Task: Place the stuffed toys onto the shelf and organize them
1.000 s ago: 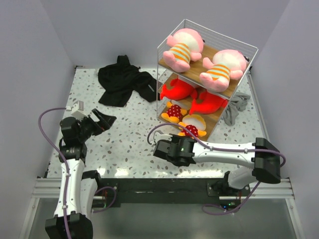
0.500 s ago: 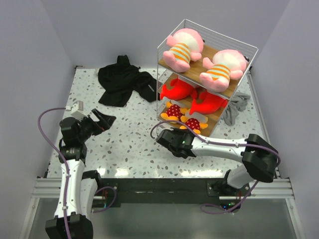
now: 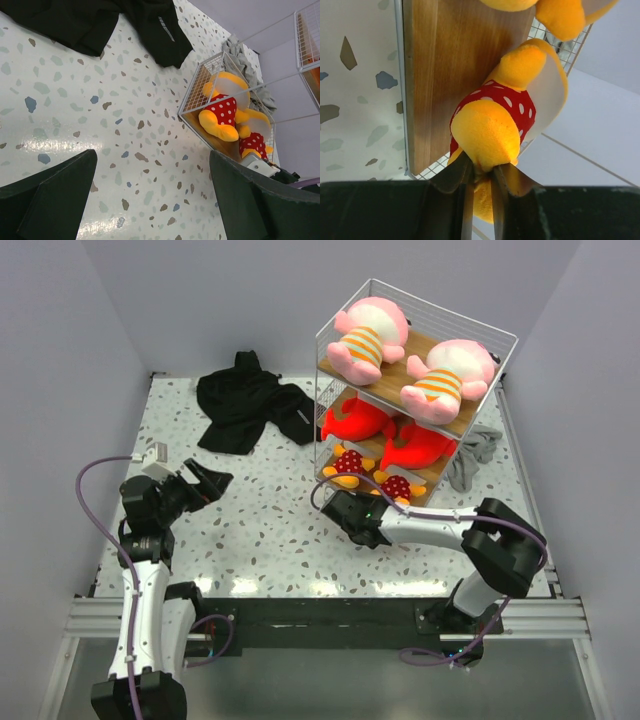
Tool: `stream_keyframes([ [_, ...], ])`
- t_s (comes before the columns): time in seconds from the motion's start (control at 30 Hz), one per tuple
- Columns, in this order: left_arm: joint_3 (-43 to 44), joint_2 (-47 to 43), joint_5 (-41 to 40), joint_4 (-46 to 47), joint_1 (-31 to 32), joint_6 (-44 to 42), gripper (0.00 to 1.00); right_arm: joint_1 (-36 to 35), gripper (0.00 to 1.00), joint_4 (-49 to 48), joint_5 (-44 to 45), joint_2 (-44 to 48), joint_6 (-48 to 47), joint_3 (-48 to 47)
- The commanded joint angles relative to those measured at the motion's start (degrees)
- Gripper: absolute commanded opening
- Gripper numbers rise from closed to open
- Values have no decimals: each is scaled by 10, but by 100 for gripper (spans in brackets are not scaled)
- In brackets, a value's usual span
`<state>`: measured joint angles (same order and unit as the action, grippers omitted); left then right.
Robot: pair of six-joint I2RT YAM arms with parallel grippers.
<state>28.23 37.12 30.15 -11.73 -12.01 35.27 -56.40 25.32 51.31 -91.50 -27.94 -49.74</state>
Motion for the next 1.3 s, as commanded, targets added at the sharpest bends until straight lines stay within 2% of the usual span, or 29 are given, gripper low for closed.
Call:
stream_keyframes([
  [0.0,4,0,-4,9,4,-17,99,12,24,-54,-12,-2,-17,17],
  [0.37,4,-3,-6,7,5,-18,99,30,48,-86,-49,5,-24,38],
  [0.8,2,-7,-11,6,5,-16,99,37,60,-43,-90,29,14,23],
  [1.17,3,-11,-11,7,5,-17,99,23,69,9,-127,97,64,2],
  [1.27,3,-14,13,25,5,-22,99,13,73,32,-140,114,87,-9],
])
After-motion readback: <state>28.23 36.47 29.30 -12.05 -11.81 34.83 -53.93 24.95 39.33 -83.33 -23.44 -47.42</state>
